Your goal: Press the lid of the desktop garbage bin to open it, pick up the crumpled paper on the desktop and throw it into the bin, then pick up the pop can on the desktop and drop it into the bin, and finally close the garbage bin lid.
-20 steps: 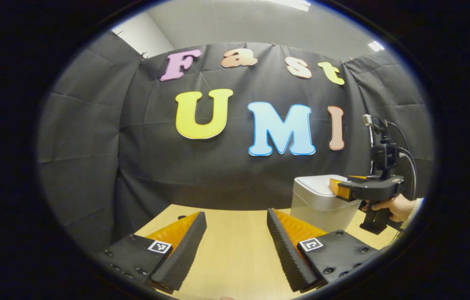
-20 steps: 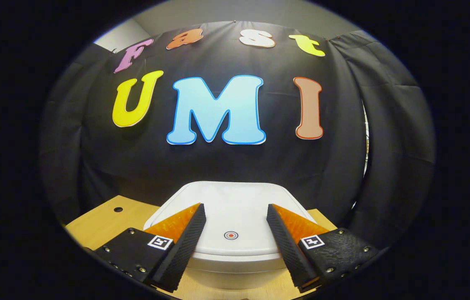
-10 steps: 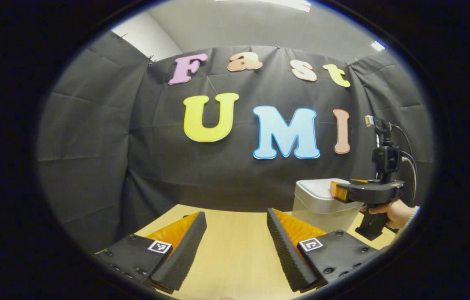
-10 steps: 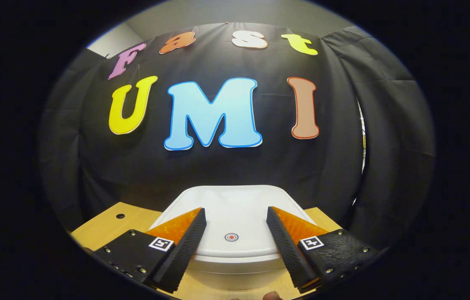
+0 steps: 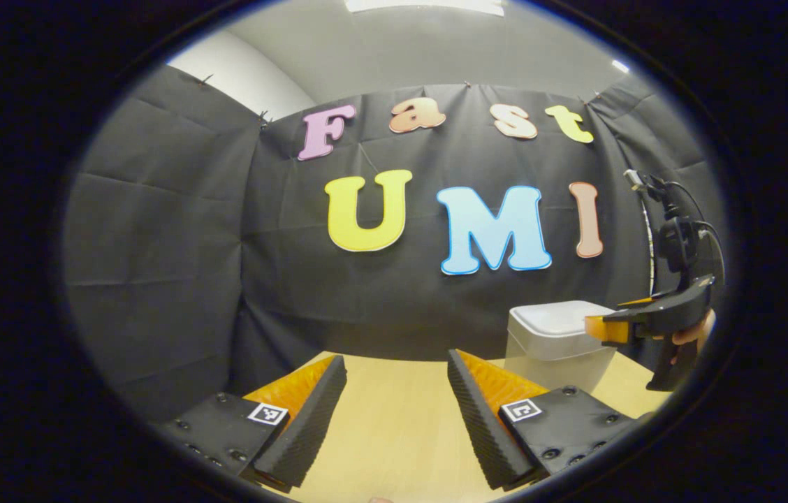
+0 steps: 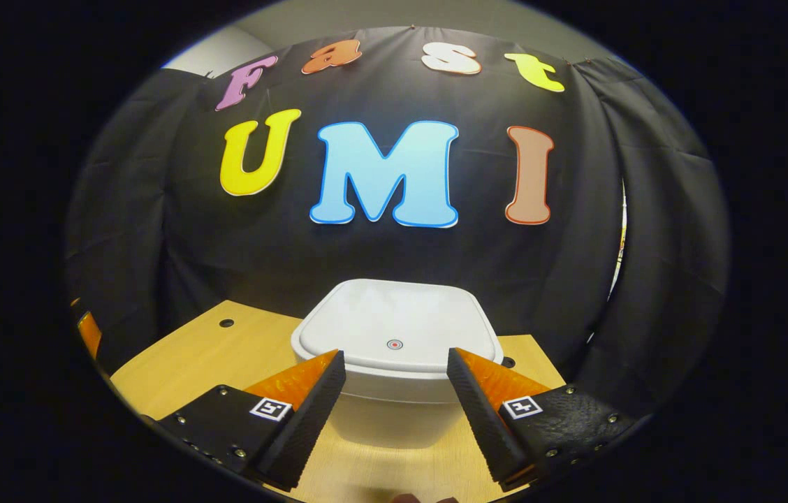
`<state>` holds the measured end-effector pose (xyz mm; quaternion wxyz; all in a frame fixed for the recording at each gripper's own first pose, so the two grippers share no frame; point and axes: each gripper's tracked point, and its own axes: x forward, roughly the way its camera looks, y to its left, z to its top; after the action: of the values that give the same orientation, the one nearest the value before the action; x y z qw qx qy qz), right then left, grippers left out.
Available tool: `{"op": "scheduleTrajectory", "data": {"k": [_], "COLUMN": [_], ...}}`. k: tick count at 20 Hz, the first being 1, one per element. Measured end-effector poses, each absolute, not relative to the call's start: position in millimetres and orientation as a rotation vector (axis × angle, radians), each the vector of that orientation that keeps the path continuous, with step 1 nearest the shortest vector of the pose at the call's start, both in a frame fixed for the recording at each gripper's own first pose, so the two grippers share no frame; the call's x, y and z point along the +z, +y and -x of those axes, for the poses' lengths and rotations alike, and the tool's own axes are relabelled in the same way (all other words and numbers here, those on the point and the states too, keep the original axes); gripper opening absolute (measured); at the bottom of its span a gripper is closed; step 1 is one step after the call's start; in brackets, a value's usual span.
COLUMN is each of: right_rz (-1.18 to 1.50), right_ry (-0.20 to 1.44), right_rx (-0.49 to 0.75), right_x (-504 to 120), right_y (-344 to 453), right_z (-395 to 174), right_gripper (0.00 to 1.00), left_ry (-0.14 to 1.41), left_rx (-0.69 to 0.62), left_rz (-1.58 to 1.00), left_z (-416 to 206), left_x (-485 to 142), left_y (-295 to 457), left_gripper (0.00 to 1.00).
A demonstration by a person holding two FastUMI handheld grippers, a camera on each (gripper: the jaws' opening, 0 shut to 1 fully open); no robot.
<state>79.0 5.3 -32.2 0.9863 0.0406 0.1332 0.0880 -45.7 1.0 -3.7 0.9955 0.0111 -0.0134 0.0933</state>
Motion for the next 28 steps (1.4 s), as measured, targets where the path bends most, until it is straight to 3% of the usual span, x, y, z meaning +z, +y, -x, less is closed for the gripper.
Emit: {"op": "scheduleTrajectory", "data": {"k": [13,28], "right_rz": [-0.124,-0.091], "right_ry": [0.134,0.130], "right_rx": [0.167,0.148], "right_x": [5.8,-0.8], "right_y": [17.2,40.5], "right_z": [14.1,27.6], "right_gripper": [0.94,0.94], "left_ry": [-0.066,-0.063], "left_rx": [0.039,-0.040], "left_rz": [-0.005,-0.055], "left_z": [24.1,24.0], "left_x": [-5.6,-16.6], "left_y": [-24.2,-21.2], "left_gripper": [0.95,0.96]}}
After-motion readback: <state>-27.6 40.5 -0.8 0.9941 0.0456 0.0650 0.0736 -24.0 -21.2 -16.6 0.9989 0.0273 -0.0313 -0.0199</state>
